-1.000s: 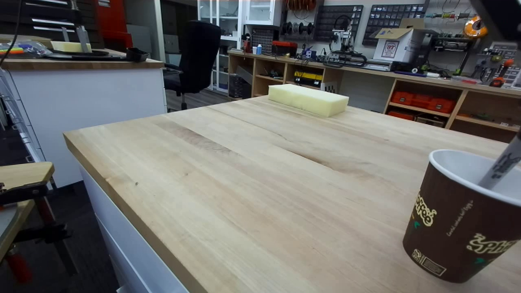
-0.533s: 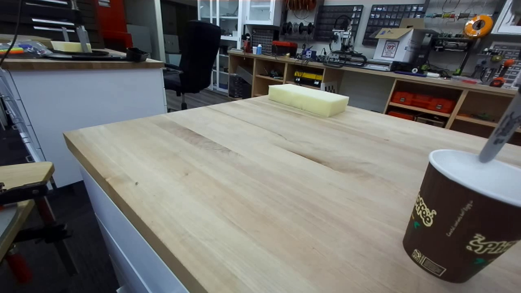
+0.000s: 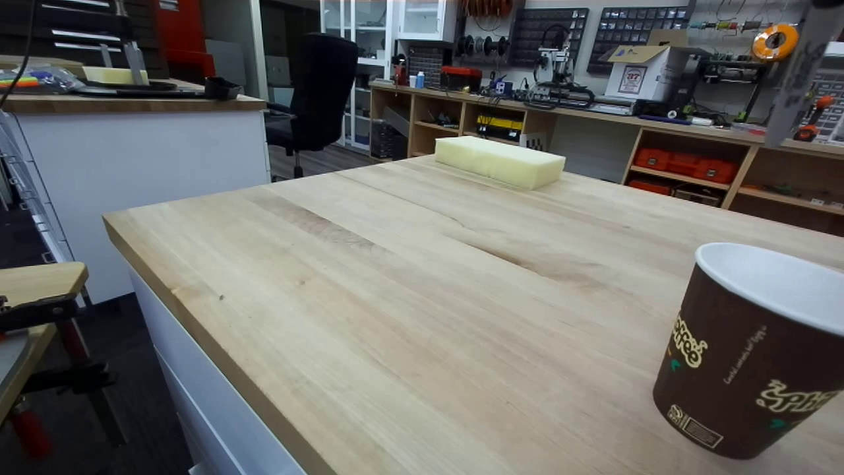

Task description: Remove the marker from the cup,move the cup to the left and put the marker in the cup

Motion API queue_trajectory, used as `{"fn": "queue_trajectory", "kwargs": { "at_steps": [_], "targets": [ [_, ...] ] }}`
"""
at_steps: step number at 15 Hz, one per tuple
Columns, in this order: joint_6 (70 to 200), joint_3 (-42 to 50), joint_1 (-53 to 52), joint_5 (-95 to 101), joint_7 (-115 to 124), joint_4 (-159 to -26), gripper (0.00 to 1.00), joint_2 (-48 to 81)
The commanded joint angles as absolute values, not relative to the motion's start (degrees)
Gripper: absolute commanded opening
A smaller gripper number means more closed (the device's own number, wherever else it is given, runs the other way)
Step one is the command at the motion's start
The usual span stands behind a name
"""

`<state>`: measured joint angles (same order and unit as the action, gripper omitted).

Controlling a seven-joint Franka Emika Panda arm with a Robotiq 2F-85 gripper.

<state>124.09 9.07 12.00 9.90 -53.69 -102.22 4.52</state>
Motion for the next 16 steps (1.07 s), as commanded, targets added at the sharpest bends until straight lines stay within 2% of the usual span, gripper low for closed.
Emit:
{"fn": "queue_trajectory", "kwargs": {
  "at_steps": [1,16],
  "targets": [
    [126.3,7.4,9.9,8.6,-54.8,-106.3,0.03,-0.4],
    [122.5,1.4,2.5,-3.7,-60.6,-113.8,0.03,-2.7]
  ]
}}
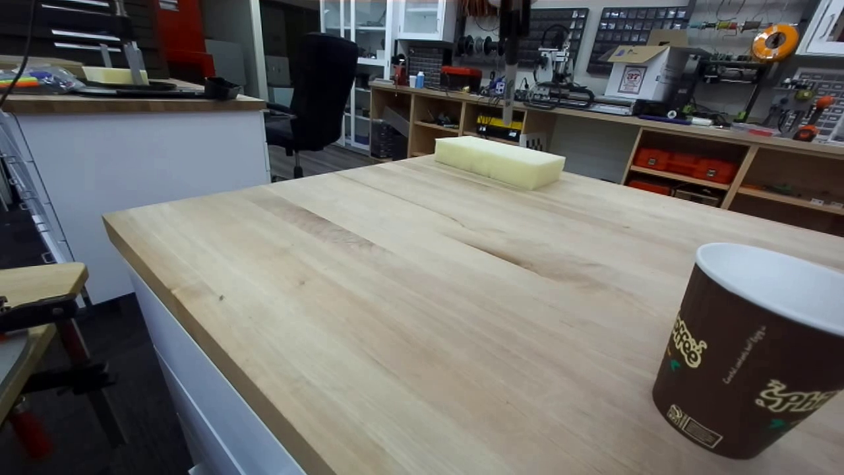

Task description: Remove the marker from the cup,move the cup to the left and put the marker in the cup

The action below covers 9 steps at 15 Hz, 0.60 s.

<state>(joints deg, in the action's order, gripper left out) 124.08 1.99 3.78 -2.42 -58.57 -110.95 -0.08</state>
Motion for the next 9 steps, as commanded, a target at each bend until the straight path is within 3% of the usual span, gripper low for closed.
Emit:
{"fn": "queue_trajectory", "kwargs": {
  "at_steps": [1,9],
  "targets": [
    [122.1,1.0,2.1,-3.6,-60.7,-114.3,0.03,-2.9],
    [118.8,-1.4,-0.7,-3.2,-61.7,-118.8,0.03,-4.3]
  ]
}}
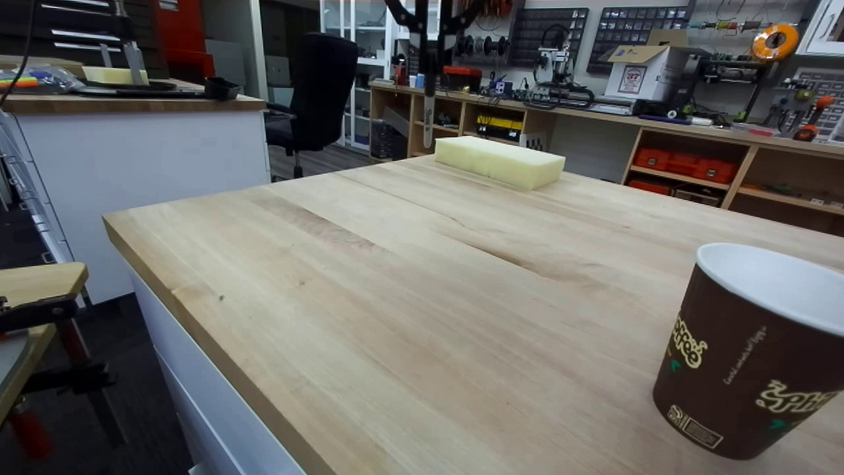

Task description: Remove the marker from the cup,move the cup to the left and put the marker in the cup

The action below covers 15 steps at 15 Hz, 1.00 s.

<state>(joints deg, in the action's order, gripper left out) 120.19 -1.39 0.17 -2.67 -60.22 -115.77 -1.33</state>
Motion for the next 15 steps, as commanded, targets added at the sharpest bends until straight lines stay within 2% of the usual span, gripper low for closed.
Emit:
{"fn": "queue_trajectory", "kwargs": {
  "at_steps": [1,2,4,11,15],
  "targets": [
    [118.7,-1.5,-0.9,-2.8,-61.2,-119.1,0.39,-4.3],
    [118.8,-1.5,-0.9,-2.9,-61.1,-119.4,0.40,-4.4],
    [119.0,-1.2,-0.7,-2.0,-60.2,-119.9,0.51,-4.6],
    [120.0,1.2,1.2,10.9,-51.0,-120.6,0.97,-4.3],
    [119.5,3.2,2.6,12.3,-48.2,-120.2,1.00,-3.7]
  ]
}}
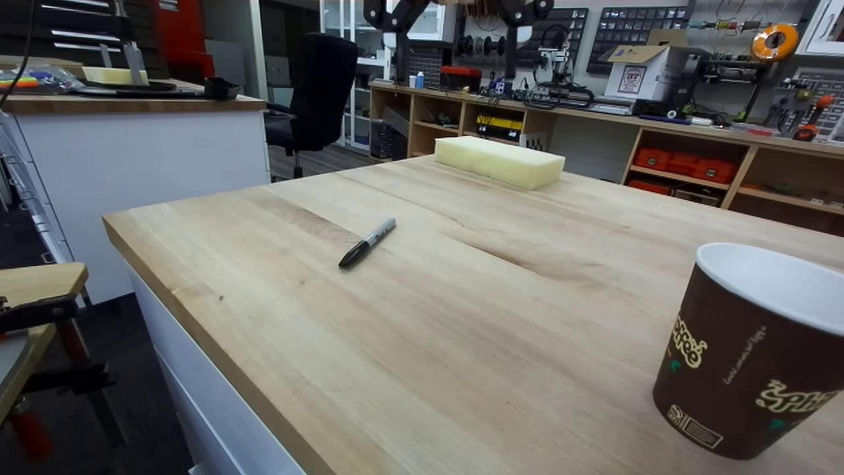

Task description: Remove the marker from the cup,move the cup to the left and put the marker in the cup

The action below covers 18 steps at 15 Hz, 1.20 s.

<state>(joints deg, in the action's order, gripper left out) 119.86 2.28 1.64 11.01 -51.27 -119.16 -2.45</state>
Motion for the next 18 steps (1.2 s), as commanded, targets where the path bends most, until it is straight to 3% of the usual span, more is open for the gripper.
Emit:
{"fn": "queue_trajectory", "kwargs": {
  "at_steps": [1,9,18],
  "targets": [
    [119.5,3.7,3.0,12.0,-47.6,-120.0,1.00,-3.5],
    [121.9,9.4,8.1,9.2,-42.8,-118.9,1.00,-2.8],
    [132.5,12.6,10.8,-0.4,-56.1,-114.2,1.00,2.1]
  ]
}}
